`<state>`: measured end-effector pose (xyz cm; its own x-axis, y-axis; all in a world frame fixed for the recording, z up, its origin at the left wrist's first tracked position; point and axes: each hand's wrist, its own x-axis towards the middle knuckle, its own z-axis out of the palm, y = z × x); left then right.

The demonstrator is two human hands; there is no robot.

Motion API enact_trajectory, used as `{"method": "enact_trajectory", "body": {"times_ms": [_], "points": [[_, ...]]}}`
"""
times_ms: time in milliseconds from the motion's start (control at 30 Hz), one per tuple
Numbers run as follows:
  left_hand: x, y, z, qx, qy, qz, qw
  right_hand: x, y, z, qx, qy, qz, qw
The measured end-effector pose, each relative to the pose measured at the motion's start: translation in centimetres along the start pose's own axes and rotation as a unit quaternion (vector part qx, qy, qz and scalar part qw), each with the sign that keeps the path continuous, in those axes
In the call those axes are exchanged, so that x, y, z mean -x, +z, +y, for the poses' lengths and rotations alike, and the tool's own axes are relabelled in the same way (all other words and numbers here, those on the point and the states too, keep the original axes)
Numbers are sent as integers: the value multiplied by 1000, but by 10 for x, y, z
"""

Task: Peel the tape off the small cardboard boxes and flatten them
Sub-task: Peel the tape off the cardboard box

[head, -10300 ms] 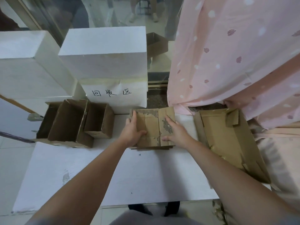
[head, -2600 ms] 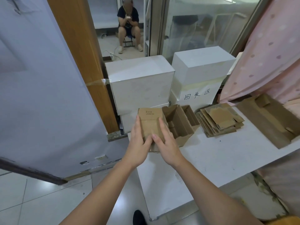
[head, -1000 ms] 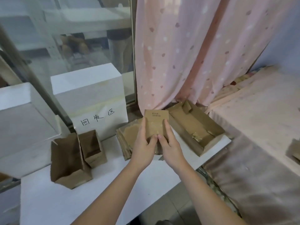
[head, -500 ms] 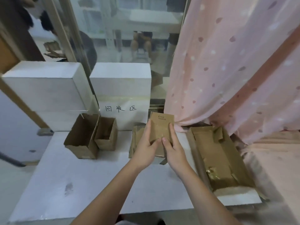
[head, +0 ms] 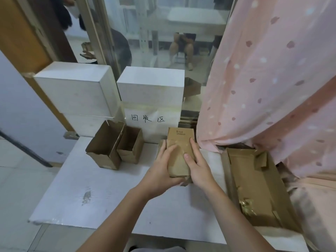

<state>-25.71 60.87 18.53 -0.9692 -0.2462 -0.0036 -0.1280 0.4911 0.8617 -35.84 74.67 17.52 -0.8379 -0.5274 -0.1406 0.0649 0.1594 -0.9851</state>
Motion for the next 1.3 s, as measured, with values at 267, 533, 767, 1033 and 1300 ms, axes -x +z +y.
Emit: {"method": "enact_trajectory", "body": {"times_ms": [267,533,767,1033,1300], "points": [[-13,-39,-11,186,-44,123,974,16,1,-14,96,-56,-112,987],[-16,-36,-13,206,-64,90,972,13,17,-9,231,-135,-63,962],[8,-40,-28,-21,48,-109,993,-8,9,-8,106,-9,29,994],[-1,-57,-26,132,-4,26,991,3,13,-19,88,-52,-98,990],[3,-56,-16,58,-41,18,997,3,8,-34,139,-66,-62,986]]}}
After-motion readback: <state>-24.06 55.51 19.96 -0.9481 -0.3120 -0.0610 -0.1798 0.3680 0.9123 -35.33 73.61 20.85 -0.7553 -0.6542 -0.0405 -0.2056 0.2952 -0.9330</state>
